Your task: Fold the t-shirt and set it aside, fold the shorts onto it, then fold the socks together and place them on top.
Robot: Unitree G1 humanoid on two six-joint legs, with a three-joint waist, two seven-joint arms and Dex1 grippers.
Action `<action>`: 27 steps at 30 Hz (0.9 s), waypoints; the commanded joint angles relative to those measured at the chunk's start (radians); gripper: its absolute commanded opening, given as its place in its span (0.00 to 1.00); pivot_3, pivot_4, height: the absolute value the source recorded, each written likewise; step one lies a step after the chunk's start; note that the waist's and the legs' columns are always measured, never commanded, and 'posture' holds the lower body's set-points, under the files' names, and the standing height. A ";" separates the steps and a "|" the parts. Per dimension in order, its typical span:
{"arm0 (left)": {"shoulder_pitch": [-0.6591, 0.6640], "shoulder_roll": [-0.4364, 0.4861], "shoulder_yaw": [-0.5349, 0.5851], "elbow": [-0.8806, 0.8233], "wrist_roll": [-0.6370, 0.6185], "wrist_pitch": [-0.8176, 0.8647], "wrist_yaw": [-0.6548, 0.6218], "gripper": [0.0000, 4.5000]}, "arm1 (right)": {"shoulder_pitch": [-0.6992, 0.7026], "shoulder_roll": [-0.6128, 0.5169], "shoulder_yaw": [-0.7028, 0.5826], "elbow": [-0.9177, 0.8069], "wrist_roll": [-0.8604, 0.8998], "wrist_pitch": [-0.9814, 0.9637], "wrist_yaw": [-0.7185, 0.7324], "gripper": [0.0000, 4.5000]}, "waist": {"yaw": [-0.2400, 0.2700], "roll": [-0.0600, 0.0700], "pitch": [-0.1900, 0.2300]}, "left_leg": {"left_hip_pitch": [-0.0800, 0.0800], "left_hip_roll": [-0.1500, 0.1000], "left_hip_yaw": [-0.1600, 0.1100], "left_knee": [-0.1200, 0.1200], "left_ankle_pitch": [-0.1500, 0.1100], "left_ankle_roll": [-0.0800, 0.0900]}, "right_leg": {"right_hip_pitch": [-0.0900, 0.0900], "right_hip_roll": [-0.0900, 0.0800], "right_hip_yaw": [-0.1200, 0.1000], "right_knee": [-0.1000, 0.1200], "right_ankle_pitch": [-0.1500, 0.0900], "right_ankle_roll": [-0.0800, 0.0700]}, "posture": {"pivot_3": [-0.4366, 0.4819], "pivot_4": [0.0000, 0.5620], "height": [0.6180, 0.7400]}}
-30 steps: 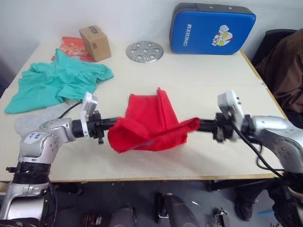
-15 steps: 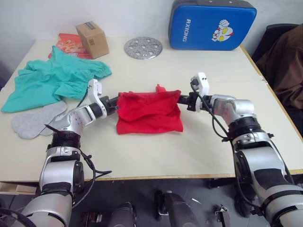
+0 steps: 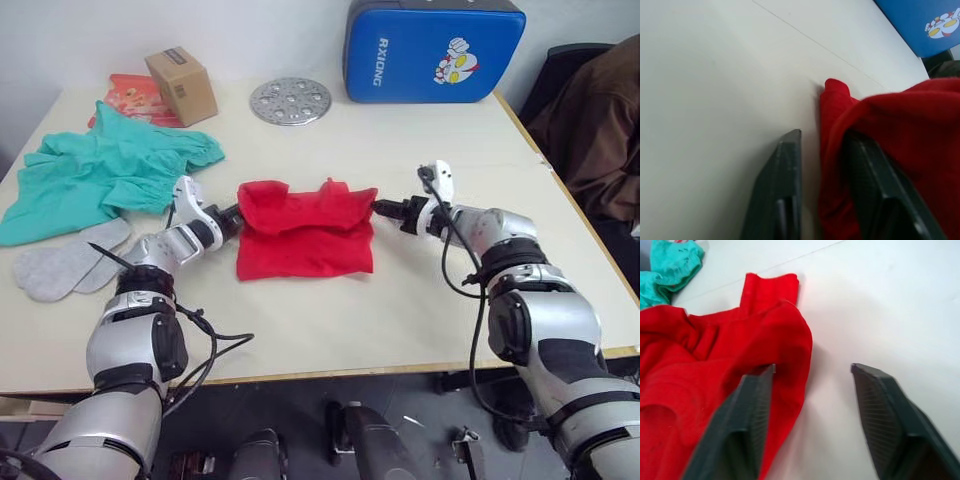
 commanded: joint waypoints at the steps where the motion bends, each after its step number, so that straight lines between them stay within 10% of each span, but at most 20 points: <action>1: 0.022 0.081 -0.025 -0.149 0.019 0.073 -0.064 0.56 | 0.097 -0.085 0.091 -0.354 -0.030 0.075 0.112 0.82 | -0.001 0.000 0.000 | 0.000 0.000 0.000 0.000 0.000 0.000 | 0.000 0.000 0.000 0.000 0.000 0.000 | 0.48 0.27 1.00; 3: 0.124 0.129 -0.132 -0.377 0.061 0.052 -0.182 0.70 | 0.245 -0.154 0.178 -0.676 -0.035 0.084 0.184 0.98 | -0.002 0.000 0.000 | 0.000 0.000 -0.001 -0.002 -0.001 -0.002 | -0.001 0.001 0.000 -0.001 -0.001 -0.001 | 0.48 0.27 1.00; 12: 0.554 0.324 -0.316 -1.138 0.112 -0.092 -0.474 0.70 | 0.664 -0.331 0.320 -1.413 -0.118 -0.133 0.284 0.99 | 0.000 0.000 0.000 | 0.005 0.002 0.000 0.000 -0.001 -0.007 | 0.003 0.004 0.002 -0.002 -0.002 -0.003 | 0.48 0.27 1.00; 23: 0.607 0.324 -0.543 -1.021 0.429 -0.424 -0.475 0.70 | 0.689 -0.262 0.575 -1.218 -0.583 -0.634 0.101 0.99 | 0.015 -0.002 -0.001 | 0.004 0.001 -0.002 -0.002 -0.001 -0.003 | 0.004 0.005 0.004 -0.005 -0.002 -0.002 | 0.48 0.27 1.00; 27: 0.565 0.284 -0.557 -0.907 0.480 -0.492 -0.449 0.56 | 0.643 -0.204 0.585 -1.095 -0.659 -0.700 0.043 0.77 | 0.015 -0.003 -0.002 | 0.005 0.001 -0.002 -0.002 -0.002 -0.001 | 0.006 0.005 0.004 -0.006 -0.002 -0.002 | 0.48 0.27 1.00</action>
